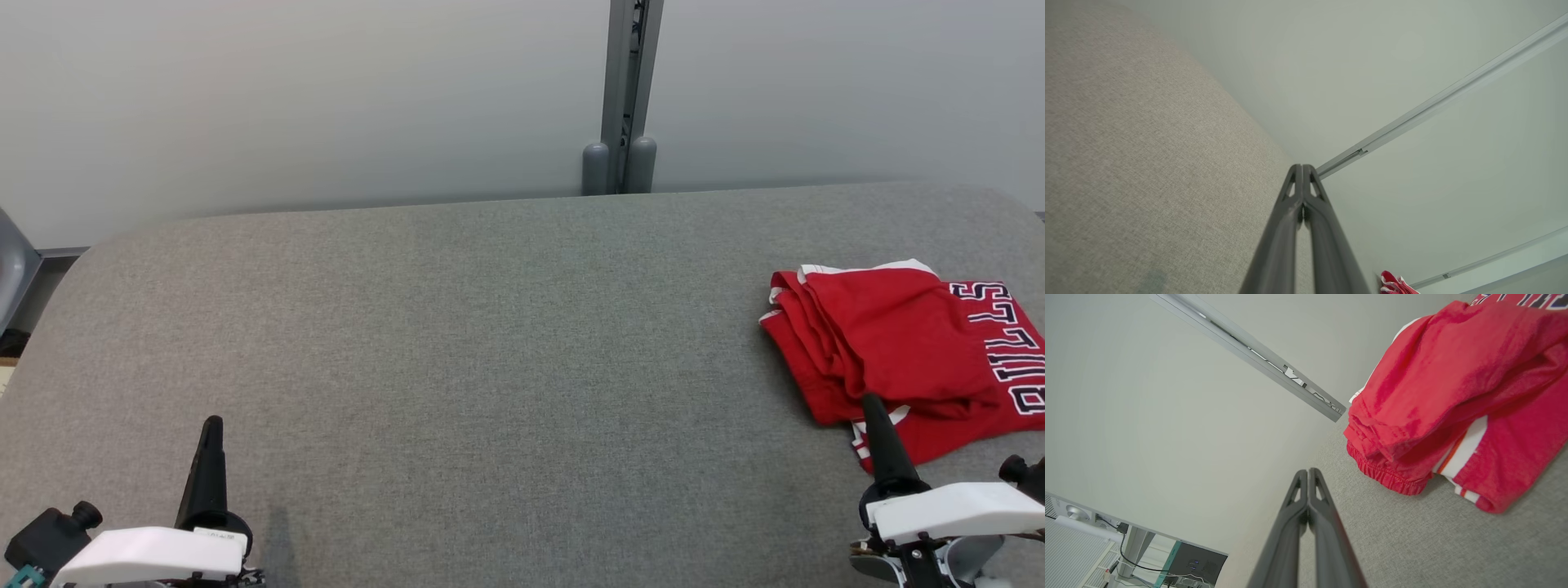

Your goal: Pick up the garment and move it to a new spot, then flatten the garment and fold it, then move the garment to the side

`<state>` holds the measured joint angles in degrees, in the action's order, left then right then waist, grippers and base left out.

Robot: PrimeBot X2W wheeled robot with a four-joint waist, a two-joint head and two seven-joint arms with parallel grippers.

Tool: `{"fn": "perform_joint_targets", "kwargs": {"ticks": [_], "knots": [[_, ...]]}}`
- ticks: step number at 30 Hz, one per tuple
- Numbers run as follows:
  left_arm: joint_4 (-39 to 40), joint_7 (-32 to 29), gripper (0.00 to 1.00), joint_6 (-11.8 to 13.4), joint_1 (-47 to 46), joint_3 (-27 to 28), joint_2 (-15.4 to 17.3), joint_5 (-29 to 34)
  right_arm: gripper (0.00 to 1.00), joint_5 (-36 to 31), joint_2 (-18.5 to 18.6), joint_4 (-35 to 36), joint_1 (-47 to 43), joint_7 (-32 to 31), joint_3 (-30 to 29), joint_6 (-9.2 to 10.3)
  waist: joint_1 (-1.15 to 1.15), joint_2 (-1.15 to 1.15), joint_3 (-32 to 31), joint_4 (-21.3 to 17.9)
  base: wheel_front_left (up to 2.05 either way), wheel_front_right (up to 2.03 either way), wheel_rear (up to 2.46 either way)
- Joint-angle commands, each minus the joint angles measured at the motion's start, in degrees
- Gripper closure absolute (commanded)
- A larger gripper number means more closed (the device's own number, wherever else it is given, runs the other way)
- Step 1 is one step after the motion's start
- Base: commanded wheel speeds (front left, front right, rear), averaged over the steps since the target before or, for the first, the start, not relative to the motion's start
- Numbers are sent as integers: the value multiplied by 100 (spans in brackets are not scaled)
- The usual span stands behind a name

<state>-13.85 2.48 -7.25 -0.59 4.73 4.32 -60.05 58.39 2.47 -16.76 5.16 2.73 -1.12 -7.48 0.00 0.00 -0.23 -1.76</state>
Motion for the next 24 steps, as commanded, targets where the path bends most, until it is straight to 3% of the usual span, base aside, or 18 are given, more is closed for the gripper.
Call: {"fn": "perform_joint_targets", "kwargs": {"ticks": [1,24], "knots": [[46,-43,100,-19,-194,42,22,-173,100,198,48,101,113,-66,-45,-2,0,0,1,4,0,0,0],[22,-381,100,-27,-355,103,-35,-1358,100,1431,56,174,128,-400,-243,-2,0,0,14,59,0,0,0]]}}
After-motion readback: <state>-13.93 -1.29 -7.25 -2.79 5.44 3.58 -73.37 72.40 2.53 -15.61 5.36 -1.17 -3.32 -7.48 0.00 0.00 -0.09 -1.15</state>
